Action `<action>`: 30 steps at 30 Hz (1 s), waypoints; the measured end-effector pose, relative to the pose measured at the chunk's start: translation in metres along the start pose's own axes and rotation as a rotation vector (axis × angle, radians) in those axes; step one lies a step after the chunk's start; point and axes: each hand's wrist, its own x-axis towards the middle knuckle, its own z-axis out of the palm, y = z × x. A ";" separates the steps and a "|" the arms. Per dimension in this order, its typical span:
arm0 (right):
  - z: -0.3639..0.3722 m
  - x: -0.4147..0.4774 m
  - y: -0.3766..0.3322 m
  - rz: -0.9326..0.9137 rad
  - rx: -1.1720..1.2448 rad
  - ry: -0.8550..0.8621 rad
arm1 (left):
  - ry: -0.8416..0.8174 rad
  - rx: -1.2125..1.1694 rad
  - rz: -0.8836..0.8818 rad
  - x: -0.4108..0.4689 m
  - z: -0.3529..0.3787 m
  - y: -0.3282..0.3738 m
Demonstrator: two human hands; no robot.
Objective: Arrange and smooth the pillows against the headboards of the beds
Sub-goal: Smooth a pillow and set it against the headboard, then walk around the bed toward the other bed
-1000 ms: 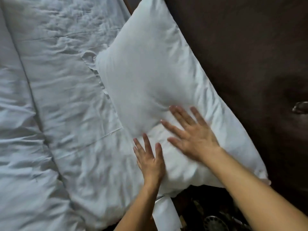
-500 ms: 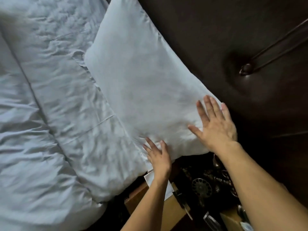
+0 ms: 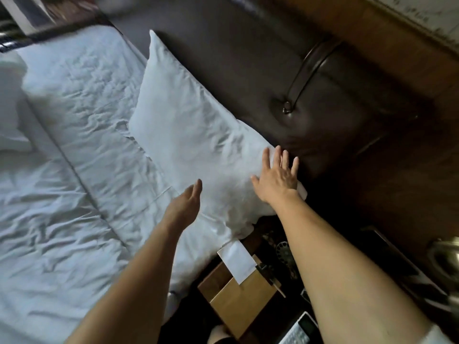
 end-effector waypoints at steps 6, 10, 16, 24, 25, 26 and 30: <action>-0.041 -0.012 -0.051 -0.039 0.090 0.024 | 0.144 0.140 -0.033 -0.038 -0.071 -0.021; -0.060 -0.038 -0.100 -0.125 0.149 0.057 | 0.238 0.227 -0.049 -0.082 -0.104 -0.047; -0.057 -0.118 -0.194 -0.355 0.155 0.081 | 0.399 0.299 -0.134 -0.182 -0.138 -0.135; -0.004 -0.268 -0.320 -0.729 0.126 0.062 | 0.483 0.337 -0.382 -0.360 -0.146 -0.286; 0.007 -0.290 -0.336 -0.773 0.114 0.047 | 0.493 0.322 -0.430 -0.387 -0.142 -0.307; 0.019 -0.312 -0.350 -0.814 0.096 0.039 | 0.500 0.297 -0.482 -0.414 -0.136 -0.328; 0.060 -0.393 -0.401 -0.958 -0.002 0.014 | 0.526 0.195 -0.683 -0.510 -0.103 -0.398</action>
